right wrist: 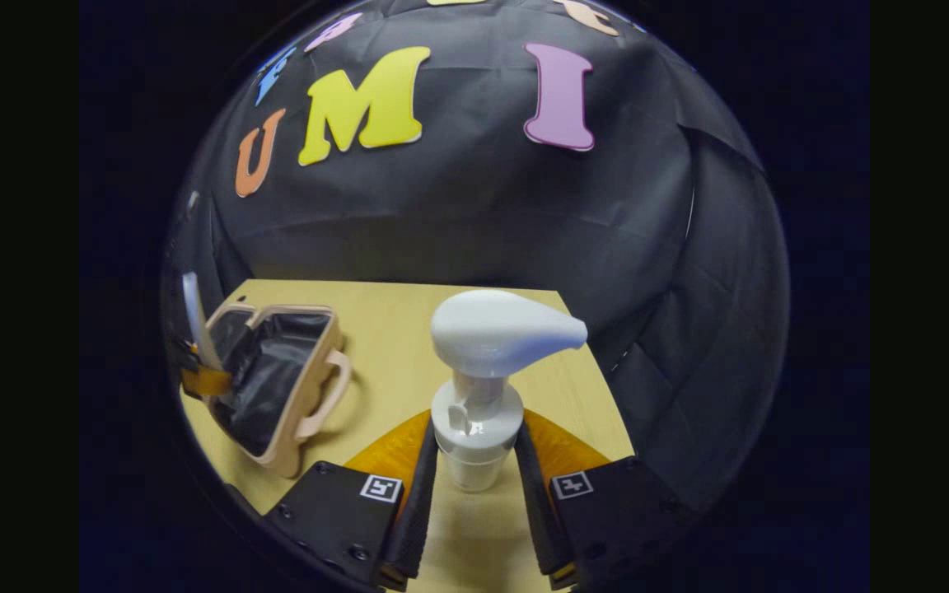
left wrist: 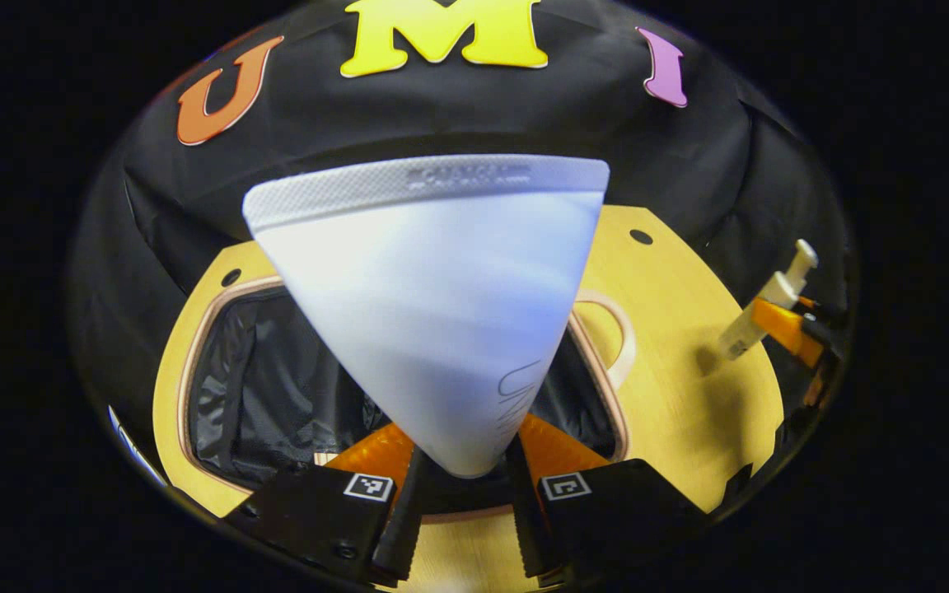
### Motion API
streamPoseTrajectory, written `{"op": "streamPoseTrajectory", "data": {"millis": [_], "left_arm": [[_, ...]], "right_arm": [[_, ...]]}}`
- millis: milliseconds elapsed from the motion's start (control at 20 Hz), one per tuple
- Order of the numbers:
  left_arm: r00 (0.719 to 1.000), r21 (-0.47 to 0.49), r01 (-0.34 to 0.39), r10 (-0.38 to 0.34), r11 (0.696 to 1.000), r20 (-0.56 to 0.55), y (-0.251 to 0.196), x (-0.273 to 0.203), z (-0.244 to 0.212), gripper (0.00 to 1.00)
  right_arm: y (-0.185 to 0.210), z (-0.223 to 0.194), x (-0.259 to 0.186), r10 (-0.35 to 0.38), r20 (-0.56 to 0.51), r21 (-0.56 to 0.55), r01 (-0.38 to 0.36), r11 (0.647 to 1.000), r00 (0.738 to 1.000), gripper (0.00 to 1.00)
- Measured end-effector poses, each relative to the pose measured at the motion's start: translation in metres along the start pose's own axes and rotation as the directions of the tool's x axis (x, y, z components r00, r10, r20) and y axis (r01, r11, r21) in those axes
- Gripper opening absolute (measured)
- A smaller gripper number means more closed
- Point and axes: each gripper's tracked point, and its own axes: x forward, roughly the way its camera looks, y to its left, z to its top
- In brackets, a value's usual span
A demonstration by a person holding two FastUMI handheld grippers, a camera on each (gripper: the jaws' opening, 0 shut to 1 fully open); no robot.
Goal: First open the suitcase, pack the skin care products into it, and then close the suitcase.
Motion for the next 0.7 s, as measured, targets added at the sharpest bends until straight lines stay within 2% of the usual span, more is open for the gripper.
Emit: {"op": "streamPoseTrajectory", "data": {"millis": [200,300,400,500,550,700], "left_arm": [[0.990,-0.041,-0.007,0.001,0.999,-0.138,0.011,0.029,-0.028,0.51],[0.985,-0.071,0.002,-0.014,0.998,-0.171,0.013,0.039,-0.038,0.51],[0.976,-0.087,0.004,-0.022,0.996,-0.215,0.016,0.045,-0.046,0.51],[0.980,-0.073,0.002,-0.017,0.997,-0.200,0.018,0.053,-0.037,0.51],[0.977,-0.061,-0.004,-0.009,0.998,-0.214,0.021,0.056,-0.040,0.51],[0.972,-0.092,-0.009,-0.013,0.996,-0.234,0.019,0.063,-0.043,0.51]], "right_arm": [[0.039,-0.001,-0.057,0.050,0.008,0.023,-0.050,0.998,0.999,0.49],[0.048,-0.004,-0.074,0.051,0.006,0.009,-0.051,0.999,0.999,0.49],[0.052,-0.006,-0.083,0.044,0.009,-0.010,-0.044,0.999,0.999,0.49],[0.053,-0.012,-0.088,0.042,-0.004,-0.008,-0.042,0.999,0.999,0.46],[0.053,-0.014,-0.090,0.040,-0.011,-0.005,-0.040,0.999,0.999,0.49],[0.053,-0.022,-0.093,0.033,-0.024,-0.012,-0.034,0.999,0.999,0.49]]}}
